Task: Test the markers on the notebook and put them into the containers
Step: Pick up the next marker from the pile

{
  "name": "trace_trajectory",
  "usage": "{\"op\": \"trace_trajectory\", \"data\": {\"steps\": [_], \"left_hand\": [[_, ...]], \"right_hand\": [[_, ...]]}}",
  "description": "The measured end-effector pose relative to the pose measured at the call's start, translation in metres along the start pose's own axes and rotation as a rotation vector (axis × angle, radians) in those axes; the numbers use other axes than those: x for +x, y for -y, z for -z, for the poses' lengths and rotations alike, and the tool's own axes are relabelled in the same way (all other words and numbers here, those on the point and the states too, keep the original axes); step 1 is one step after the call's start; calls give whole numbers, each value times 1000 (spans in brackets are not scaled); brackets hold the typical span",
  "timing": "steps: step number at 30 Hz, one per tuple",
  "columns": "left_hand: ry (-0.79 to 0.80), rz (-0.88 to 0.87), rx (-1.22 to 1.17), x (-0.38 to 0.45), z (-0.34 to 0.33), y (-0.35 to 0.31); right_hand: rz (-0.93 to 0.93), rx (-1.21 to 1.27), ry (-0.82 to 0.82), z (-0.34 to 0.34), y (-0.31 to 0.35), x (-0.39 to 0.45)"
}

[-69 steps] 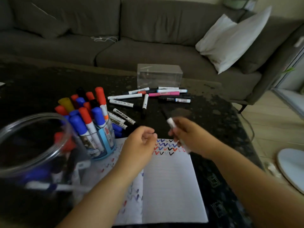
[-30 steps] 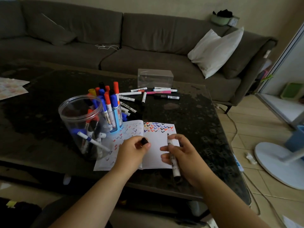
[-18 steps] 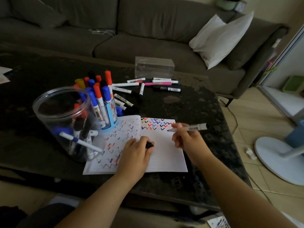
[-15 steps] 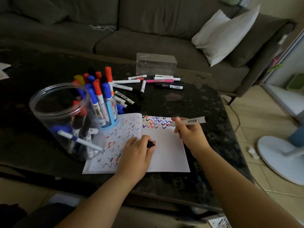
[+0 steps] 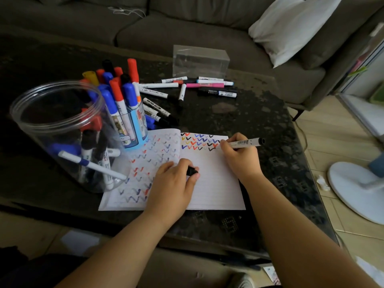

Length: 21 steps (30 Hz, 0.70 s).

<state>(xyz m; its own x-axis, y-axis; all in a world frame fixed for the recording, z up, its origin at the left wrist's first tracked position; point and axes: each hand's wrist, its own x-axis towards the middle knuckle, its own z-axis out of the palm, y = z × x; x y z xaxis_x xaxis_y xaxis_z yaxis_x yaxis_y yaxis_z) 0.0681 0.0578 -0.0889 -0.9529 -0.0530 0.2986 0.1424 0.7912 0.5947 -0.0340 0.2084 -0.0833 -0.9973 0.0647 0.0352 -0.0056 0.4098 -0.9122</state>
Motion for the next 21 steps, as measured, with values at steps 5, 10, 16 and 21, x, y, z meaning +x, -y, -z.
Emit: {"op": "trace_trajectory", "data": {"steps": [5, 10, 16, 21], "left_hand": [[-6, 5, -3, -1, 1, -1], [-11, 13, -11, -1, 1, 0], [-10, 4, 2, -1, 0, 0], [-26, 13, -19, -1, 1, -2]], "right_hand": [[8, -39, 23, 0, 1, 0], [-17, -50, 15, 0, -1, 3], [-23, -17, -43, -2, -2, 4], [-31, 10, -60, 0, -6, 5]]}}
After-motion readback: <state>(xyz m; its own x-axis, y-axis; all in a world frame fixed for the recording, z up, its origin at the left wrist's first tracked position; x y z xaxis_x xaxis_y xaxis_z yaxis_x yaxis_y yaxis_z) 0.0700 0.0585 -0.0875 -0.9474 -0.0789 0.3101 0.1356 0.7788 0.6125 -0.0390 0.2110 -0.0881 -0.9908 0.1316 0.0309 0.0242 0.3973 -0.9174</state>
